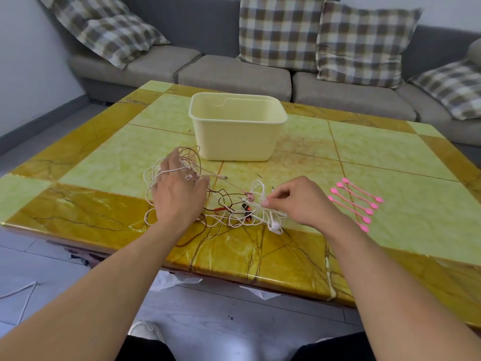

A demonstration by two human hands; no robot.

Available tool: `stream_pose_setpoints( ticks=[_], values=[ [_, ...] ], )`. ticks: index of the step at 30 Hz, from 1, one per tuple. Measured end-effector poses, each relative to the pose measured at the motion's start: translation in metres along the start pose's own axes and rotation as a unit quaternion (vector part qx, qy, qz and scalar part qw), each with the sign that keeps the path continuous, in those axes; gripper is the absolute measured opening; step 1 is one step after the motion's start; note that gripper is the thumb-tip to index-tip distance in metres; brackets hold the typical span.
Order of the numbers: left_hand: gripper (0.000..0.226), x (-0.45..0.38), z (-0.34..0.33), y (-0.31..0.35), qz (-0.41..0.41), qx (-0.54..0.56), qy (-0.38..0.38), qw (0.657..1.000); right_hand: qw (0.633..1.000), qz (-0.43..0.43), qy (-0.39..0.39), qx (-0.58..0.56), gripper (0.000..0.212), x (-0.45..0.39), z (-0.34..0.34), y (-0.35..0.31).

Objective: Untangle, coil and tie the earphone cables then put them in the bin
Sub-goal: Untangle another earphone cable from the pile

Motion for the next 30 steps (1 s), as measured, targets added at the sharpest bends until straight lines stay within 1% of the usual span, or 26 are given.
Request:
stream_pose_setpoints(
  ticks=[2,4,7,8,9,11,12,13,15,16,18,20,23,26,28,30],
  values=[
    [0.087,0.000,0.000,0.001,0.005,0.005,-0.004,1.000,0.998,0.015,0.038,-0.041,0.008,0.000,0.005,-0.004],
    [0.079,0.001,0.001,0.004,0.015,0.021,-0.008,1.000,0.994,0.029,0.044,-0.096,0.009,0.000,0.005,-0.008],
    [0.047,0.002,0.006,0.011,-0.007,0.027,0.010,1.000,0.985,0.054,0.032,-0.162,0.014,0.003,0.004,-0.015],
    [0.041,0.002,0.008,0.013,-0.024,0.018,0.020,0.999,0.982,0.062,0.029,-0.173,0.015,0.004,0.003,-0.018],
    [0.039,0.001,0.009,0.014,-0.031,0.016,0.027,0.999,0.982,0.069,0.031,-0.173,0.015,0.005,0.004,-0.020],
    [0.041,0.001,0.008,0.016,-0.027,0.044,0.019,0.998,0.984,0.083,0.039,-0.152,0.019,0.005,0.005,-0.022],
    [0.041,0.001,0.007,0.018,-0.038,0.067,0.007,0.997,0.985,0.092,0.036,-0.143,0.023,0.005,0.004,-0.022],
    [0.039,0.002,0.006,0.021,-0.066,0.081,-0.011,0.994,0.985,0.101,0.027,-0.137,0.026,0.006,0.004,-0.023],
    [0.036,0.006,0.002,0.028,-0.141,0.094,-0.054,0.984,0.985,0.114,0.005,-0.129,0.023,0.007,0.002,-0.025],
    [0.036,0.008,-0.001,0.031,-0.168,0.106,-0.090,0.976,0.986,0.117,-0.004,-0.123,0.021,0.007,0.002,-0.026],
    [0.039,0.013,-0.010,0.034,-0.190,0.146,-0.181,0.954,0.987,0.122,-0.020,-0.106,0.019,0.008,0.001,-0.028],
    [0.036,0.020,-0.016,0.038,-0.187,0.167,-0.257,0.933,0.988,0.120,-0.021,-0.095,0.016,0.008,0.000,-0.026],
    [0.024,0.024,-0.019,0.038,-0.149,0.212,-0.315,0.913,0.991,0.119,-0.002,-0.067,0.014,0.005,-0.001,-0.022],
    [0.023,0.028,-0.018,0.038,-0.109,0.239,-0.342,0.902,0.992,0.115,0.017,-0.048,0.010,0.005,0.000,-0.019],
    [0.027,0.030,-0.019,0.039,-0.096,0.235,-0.340,0.906,0.992,0.113,0.022,-0.044,0.009,0.006,0.000,-0.018],
    [0.034,0.032,-0.017,0.040,-0.089,0.228,-0.322,0.915,0.992,0.113,0.022,-0.045,0.007,0.008,0.000,-0.019]
  ],
)
Point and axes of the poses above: each hand's wrist, its own x-axis away from the middle knuckle, its own z-axis out of the back of the hand, y = z × x, the point moved 3 cm from there along -x, towards the middle knuckle, and after that the axes turned 2 degrees about y, right-handed, at the moved point
